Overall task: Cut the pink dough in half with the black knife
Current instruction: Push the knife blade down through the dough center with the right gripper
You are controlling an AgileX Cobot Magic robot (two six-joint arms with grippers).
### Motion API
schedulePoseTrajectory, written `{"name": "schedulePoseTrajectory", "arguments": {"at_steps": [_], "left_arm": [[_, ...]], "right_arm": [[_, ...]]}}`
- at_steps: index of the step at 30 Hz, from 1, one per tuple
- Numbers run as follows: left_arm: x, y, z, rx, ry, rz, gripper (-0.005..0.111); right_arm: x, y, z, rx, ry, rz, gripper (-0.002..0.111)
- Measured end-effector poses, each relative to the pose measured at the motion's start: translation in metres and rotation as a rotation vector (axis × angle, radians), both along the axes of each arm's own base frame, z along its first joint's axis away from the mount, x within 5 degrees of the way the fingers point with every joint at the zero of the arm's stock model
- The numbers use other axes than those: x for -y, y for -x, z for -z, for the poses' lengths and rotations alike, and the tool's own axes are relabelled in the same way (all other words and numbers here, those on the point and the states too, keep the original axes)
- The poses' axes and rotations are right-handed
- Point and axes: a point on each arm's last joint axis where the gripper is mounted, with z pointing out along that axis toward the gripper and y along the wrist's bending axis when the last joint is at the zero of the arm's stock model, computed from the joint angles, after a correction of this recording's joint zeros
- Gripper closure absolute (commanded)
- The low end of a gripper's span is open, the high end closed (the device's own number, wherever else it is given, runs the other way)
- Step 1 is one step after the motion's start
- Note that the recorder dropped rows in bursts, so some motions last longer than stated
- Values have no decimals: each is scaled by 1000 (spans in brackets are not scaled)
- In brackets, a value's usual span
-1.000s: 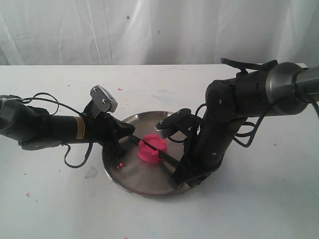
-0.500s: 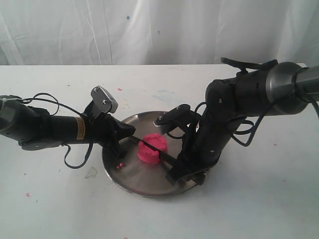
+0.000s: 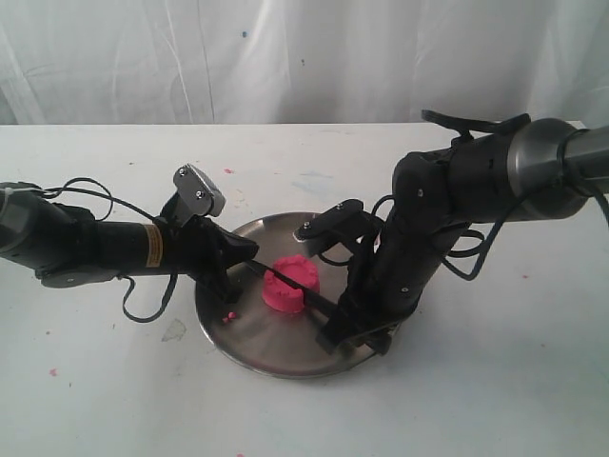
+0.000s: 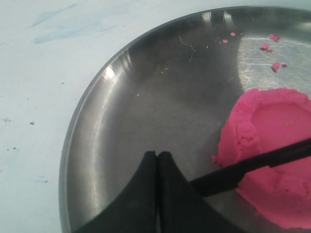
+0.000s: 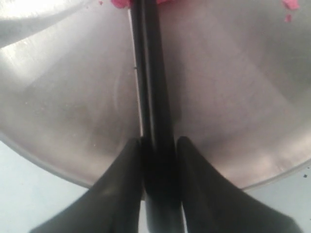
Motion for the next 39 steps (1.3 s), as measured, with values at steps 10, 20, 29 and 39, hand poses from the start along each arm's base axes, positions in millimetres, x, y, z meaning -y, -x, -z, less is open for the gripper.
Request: {"name": "schedulePoseTrajectory", "arguments": {"at_steps": [10,20,29,39], "left_arm": [[0,0,0,-1,-1,-1,107],[-1,0,0,-3,-15,-1,107],[-1,0,-1,-11,-17,-3,107],[2,1,-2,-2,9,20,107]], "right_arm": [[0,0,0,-2,-1,1,108],[-1,-1,5,-16,6,2,108],[-1,-1,6,-18,3,5,108],[-2,-1,6,-21,-1,6,108]]}}
